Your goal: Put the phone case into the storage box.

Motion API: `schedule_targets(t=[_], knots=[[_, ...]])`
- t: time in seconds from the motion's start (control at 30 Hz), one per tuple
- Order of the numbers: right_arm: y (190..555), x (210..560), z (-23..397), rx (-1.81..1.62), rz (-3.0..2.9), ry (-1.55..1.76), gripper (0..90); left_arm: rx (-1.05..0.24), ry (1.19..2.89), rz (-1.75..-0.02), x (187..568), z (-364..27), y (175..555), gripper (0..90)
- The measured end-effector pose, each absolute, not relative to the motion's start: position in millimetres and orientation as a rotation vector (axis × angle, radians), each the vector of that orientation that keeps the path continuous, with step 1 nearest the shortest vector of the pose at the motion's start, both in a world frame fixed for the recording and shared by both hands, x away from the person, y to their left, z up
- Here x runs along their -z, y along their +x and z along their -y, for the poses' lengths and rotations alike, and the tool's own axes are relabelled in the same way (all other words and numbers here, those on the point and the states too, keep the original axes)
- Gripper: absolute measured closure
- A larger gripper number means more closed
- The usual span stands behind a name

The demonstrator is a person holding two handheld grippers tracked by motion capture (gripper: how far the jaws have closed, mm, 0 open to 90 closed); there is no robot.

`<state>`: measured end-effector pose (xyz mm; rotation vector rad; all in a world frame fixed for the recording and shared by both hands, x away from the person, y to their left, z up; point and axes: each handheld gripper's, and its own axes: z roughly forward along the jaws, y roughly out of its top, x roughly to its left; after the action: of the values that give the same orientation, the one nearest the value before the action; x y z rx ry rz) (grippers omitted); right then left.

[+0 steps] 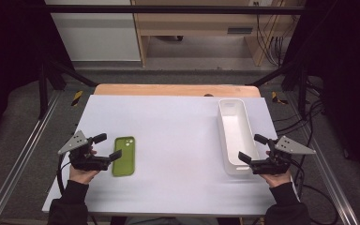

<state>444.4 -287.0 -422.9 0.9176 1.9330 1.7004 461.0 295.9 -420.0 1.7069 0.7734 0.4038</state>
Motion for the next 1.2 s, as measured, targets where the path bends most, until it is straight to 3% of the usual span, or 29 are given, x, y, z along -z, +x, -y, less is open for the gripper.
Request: schedule_targets(t=[1.2], knots=[[443.8, 422.6, 286.0, -1.694, -1.942, 0.915, 0.2, -0.408, 1.779, -0.845, 409.8, -292.5, 471.8, 0.6]])
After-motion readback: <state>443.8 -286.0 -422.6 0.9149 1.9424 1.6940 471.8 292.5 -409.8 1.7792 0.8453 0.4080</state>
